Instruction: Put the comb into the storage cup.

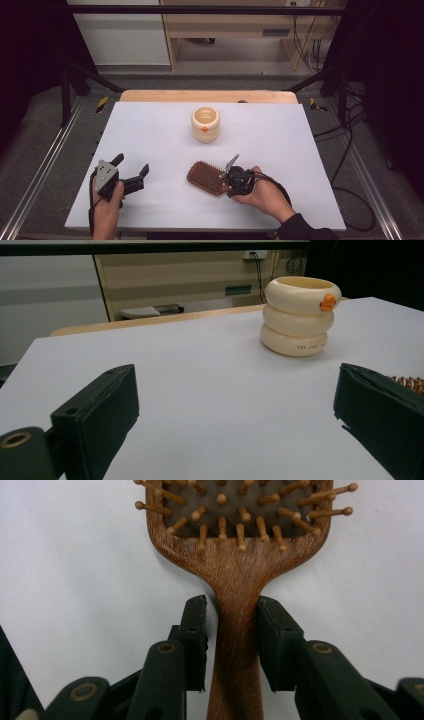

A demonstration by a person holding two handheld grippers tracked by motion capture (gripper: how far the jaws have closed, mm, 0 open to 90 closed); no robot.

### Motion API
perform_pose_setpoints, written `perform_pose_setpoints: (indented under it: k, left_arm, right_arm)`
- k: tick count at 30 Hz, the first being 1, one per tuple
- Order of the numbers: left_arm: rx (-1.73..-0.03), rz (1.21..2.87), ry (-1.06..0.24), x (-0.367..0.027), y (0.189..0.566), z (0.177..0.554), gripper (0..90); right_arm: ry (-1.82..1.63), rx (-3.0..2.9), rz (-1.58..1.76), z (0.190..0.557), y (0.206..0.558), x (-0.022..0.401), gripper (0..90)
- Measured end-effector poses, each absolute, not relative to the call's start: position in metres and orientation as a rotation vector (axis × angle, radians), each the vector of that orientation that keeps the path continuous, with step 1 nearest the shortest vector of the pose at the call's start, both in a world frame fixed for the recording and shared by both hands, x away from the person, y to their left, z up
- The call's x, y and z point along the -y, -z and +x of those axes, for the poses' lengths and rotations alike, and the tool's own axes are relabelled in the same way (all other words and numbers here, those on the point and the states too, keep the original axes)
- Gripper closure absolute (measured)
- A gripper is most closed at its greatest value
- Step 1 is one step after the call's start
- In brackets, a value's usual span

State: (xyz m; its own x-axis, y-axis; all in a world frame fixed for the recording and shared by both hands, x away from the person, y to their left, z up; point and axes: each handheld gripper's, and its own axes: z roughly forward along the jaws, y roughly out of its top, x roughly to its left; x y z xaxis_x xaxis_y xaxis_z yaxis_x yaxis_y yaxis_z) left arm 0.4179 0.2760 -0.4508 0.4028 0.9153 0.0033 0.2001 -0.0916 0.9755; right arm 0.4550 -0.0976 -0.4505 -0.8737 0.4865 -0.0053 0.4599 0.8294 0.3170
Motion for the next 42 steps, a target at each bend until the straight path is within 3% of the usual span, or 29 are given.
perform_pose_setpoints:
  k: [6,42]
  left_arm:
    - [-1.023,1.565,-0.813,-0.276,0.451,0.419,4.3]
    - [-1.058,1.527,-0.814,-0.286,0.451,0.415,4.3]
  right_arm:
    - [-0.454,-2.935,0.81,0.459,0.45,0.096,72.7]
    - [-0.695,-2.797,0.803,0.449,0.447,0.107,73.2]
